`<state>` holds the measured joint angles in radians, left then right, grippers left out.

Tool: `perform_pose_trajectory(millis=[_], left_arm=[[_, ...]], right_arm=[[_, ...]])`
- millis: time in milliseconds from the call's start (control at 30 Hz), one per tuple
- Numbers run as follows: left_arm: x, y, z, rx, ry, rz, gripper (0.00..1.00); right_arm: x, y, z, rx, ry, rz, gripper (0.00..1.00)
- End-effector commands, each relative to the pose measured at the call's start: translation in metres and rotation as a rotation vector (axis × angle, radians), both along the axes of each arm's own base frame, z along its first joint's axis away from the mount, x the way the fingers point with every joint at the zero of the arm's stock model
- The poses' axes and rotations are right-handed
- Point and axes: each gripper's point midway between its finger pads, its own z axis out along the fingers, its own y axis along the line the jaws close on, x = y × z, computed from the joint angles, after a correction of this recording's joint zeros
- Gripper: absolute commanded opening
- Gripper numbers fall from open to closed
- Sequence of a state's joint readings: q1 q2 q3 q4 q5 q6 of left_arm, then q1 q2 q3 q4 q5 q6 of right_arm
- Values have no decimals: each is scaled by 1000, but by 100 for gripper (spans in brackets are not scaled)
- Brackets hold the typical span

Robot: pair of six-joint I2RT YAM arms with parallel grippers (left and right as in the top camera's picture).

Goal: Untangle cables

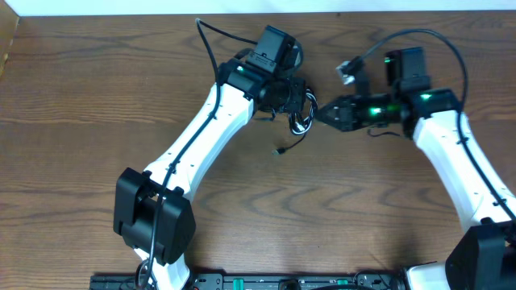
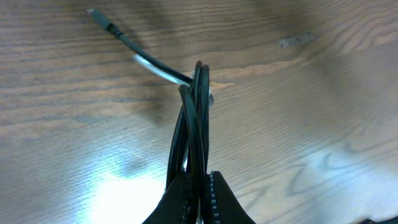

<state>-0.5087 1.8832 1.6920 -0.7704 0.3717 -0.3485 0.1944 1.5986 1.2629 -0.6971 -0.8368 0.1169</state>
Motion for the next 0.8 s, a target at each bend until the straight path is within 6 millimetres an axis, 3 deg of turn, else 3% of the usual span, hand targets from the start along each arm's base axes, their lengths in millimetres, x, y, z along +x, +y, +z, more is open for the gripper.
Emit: perform_pose_trajectory(millis=[0, 200, 400, 500, 767], left_arm=[[-2, -1, 6, -90, 61, 3, 7], [-9, -3, 26, -292, 159, -57, 7], [-14, 1, 55, -499, 235, -123, 7], [-16, 1, 71, -594, 246, -168, 7], [-23, -7, 89, -688, 246, -248, 7]], right_arm=[[6, 3, -13, -65, 84, -115, 10], [13, 5, -14, -84, 62, -149, 13], [24, -11, -25, -176, 50, -236, 28], [26, -15, -27, -201, 47, -261, 31], [36, -29, -50, -251, 164, -425, 41]])
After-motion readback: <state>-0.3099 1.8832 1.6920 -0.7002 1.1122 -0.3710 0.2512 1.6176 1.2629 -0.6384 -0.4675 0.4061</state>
